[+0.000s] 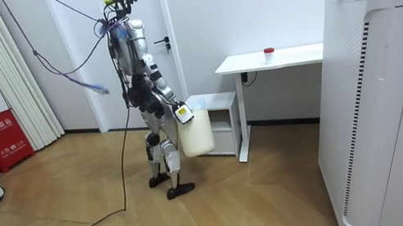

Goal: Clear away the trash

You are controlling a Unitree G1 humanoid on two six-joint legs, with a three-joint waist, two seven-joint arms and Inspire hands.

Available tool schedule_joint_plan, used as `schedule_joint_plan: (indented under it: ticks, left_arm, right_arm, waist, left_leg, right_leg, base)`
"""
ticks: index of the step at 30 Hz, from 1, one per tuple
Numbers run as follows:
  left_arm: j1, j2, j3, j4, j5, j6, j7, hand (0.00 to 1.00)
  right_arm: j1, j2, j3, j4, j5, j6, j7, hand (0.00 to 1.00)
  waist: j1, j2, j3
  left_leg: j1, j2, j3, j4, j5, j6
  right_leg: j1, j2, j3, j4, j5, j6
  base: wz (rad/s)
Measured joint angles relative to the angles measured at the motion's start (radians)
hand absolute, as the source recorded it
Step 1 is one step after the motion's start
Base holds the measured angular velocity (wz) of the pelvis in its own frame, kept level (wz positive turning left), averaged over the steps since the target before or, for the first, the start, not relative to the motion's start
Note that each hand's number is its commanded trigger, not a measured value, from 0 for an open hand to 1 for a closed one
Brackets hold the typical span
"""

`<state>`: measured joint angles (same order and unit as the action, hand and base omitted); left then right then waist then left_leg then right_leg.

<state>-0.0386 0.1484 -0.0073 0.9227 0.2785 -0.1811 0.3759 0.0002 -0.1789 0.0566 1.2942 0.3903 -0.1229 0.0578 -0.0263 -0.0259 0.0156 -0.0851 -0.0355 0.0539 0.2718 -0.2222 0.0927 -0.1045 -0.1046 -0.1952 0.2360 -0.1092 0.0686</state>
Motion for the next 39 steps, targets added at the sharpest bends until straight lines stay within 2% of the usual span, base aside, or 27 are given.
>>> schedule_joint_plan:
  ticks: [3, 6, 11, 12, 13, 15, 18, 21, 23, 25, 28, 32, 35, 36, 39]
  left_arm:
    - [-0.063, 0.003, -0.019, -0.002, -0.005, -0.005, 0.029, 0.0]
    - [-0.131, 0.017, -0.07, -0.003, -0.002, -0.006, 0.06, 0.0]
    - [-0.27, 0.023, -0.095, 0.008, 0.006, -0.029, 0.1, 0.0]
    - [-0.303, 0.023, -0.096, 0.028, 0.015, -0.036, 0.102, 0.0]
    - [-0.328, 0.023, -0.097, 0.049, 0.018, -0.038, 0.102, 0.0]
    - [-0.352, 0.023, -0.097, 0.064, 0.019, -0.038, 0.102, 0.0]
    - [-0.387, 0.029, -0.132, 0.095, 0.017, -0.036, 0.11, 0.0]
    - [-0.433, 0.026, -0.176, 0.142, 0.018, -0.034, 0.122, 0.0]
    - [-0.462, 0.022, -0.192, 0.165, 0.019, -0.033, 0.123, 0.0]
    - [-0.497, 0.024, -0.216, 0.169, 0.031, -0.028, 0.131, 0.0]
    - [-0.515, 0.023, -0.246, 0.169, 0.037, -0.027, 0.152, 0.0]
    - [-0.523, 0.024, -0.276, 0.171, 0.048, -0.027, 0.181, 0.0]
    - [-0.566, 0.024, -0.292, 0.209, 0.051, -0.022, 0.187, 0.0]
    - [-0.583, 0.024, -0.292, 0.216, 0.053, -0.02, 0.186, 0.0]
    - [-0.613, 0.024, -0.292, 0.227, 0.054, -0.018, 0.18, 0.0]
  right_arm:
    - [-0.028, -0.001, 0.003, 0.024, 0.001, 0.002, 0.012, 1.0]
    - [-0.066, -0.001, 0.021, 0.022, -0.001, 0.007, 0.011, 1.0]
    - [-0.151, -0.01, 0.057, 0.052, -0.006, 0.01, 0.011, 1.0]
    - [-0.174, -0.011, 0.067, 0.066, -0.007, 0.01, 0.01, 1.0]
    - [-0.192, -0.012, 0.076, 0.075, -0.007, 0.01, 0.01, 1.0]
    - [-0.215, -0.012, 0.08, 0.086, -0.006, 0.011, 0.011, 1.0]
    - [-0.245, -0.013, 0.124, 0.085, 0.007, 0.014, 0.01, 1.0]
    - [-0.278, -0.012, 0.182, 0.089, 0.018, 0.014, 0.009, 1.0]
    - [-0.297, -0.012, 0.206, 0.091, 0.035, 0.015, 0.008, 1.0]
    - [-0.318, -0.008, 0.226, 0.089, 0.043, 0.015, 0.006, 1.0]
    - [-0.35, -0.008, 0.237, 0.08, 0.047, 0.013, -0.008, 1.0]
    - [-0.357, -0.007, 0.237, 0.064, 0.056, 0.013, -0.017, 1.0]
    - [-0.373, -0.004, 0.238, 0.056, 0.075, 0.013, -0.021, 1.0]
    - [-0.374, -0.003, 0.238, 0.056, 0.078, 0.013, -0.021, 1.0]
    - [-0.379, -0.004, 0.237, 0.055, 0.089, 0.012, -0.021, 1.0]
  waist:
    - [-0.004, 0.0, 0.0036]
    - [-0.02, 0.008, 0.0068]
    - [-0.047, 0.044, 0.0279]
    - [-0.051, 0.055, 0.0336]
    - [-0.058, 0.066, 0.0359]
    - [-0.065, 0.075, 0.0382]
    - [-0.07, 0.077, 0.0402]
    - [-0.084, 0.075, 0.0519]
    - [-0.086, 0.075, 0.0544]
    - [-0.088, 0.08, 0.0689]
    - [-0.102, 0.086, 0.079]
    - [-0.117, 0.088, 0.0841]
    - [-0.134, 0.087, 0.0882]
    - [-0.138, 0.087, 0.0917]
    - [-0.144, 0.088, 0.0942]
  left_leg:
    - [-0.012, 0.002, 0.017, 0.0, 0.0, 0.0]
    - [-0.045, 0.003, 0.023, 0.006, 0.0, 0.0]
    - [-0.124, 0.007, 0.03, 0.051, 0.0, 0.0]
    - [-0.143, 0.008, 0.033, 0.061, 0.0, 0.0]
    - [-0.163, 0.007, 0.035, 0.069, 0.0, -0.001]
    - [-0.187, 0.007, 0.041, 0.074, 0.003, -0.001]
    - [-0.234, 0.008, 0.05, 0.096, 0.004, -0.002]
    - [-0.286, 0.012, 0.049, 0.125, 0.004, -0.002]
    - [-0.32, 0.016, 0.048, 0.143, 0.004, -0.002]
    - [-0.364, 0.022, 0.049, 0.168, 0.003, -0.003]
    - [-0.407, 0.024, 0.052, 0.181, 0.003, -0.003]
    - [-0.448, 0.025, 0.054, 0.195, 0.003, -0.003]
    - [-0.496, 0.028, 0.055, 0.226, 0.003, -0.003]
    - [-0.511, 0.03, 0.055, 0.233, 0.003, -0.003]
    - [-0.546, 0.033, 0.053, 0.249, -0.001, -0.003]
  right_leg:
    - [-0.018, 0.0, 0.0, 0.001, 0.0, -0.001]
    - [-0.048, 0.0, 0.001, -0.003, 0.006, -0.008]
    - [-0.126, -0.002, 0.002, 0.033, 0.01, -0.014]
    - [-0.148, -0.004, 0.003, 0.044, 0.01, -0.015]
    - [-0.17, -0.006, 0.003, 0.057, 0.01, -0.016]
    - [-0.203, -0.011, 0.002, 0.075, 0.009, -0.019]
    - [-0.259, -0.016, 0.005, 0.11, 0.006, -0.025]
    - [-0.303, -0.017, 0.001, 0.124, 0.01, -0.032]
    - [-0.328, -0.016, -0.001, 0.129, 0.014, -0.037]
    - [-0.366, -0.015, 0.0, 0.142, 0.02, -0.041]
    - [-0.412, -0.015, 0.002, 0.165, 0.022, -0.045]
    - [-0.458, -0.016, 0.004, 0.183, 0.022, -0.048]
    - [-0.5, -0.016, 0.004, 0.2, 0.024, -0.05]
    - [-0.512, -0.016, 0.003, 0.203, 0.025, -0.052]
    - [-0.544, -0.016, 0.002, 0.222, 0.024, -0.054]
  base:
    - [-0.13]
    - [-0.09]
    - [-0.04]
    - [-0.09]
    - [-0.07]
    - [-0.07]
    - [-0.06]
    - [0.0]
    - [0.0]
    - [0.02]
    - [-0.01]
    - [-0.01]
    - [0.0]
    - [0.0]
    - [0.0]
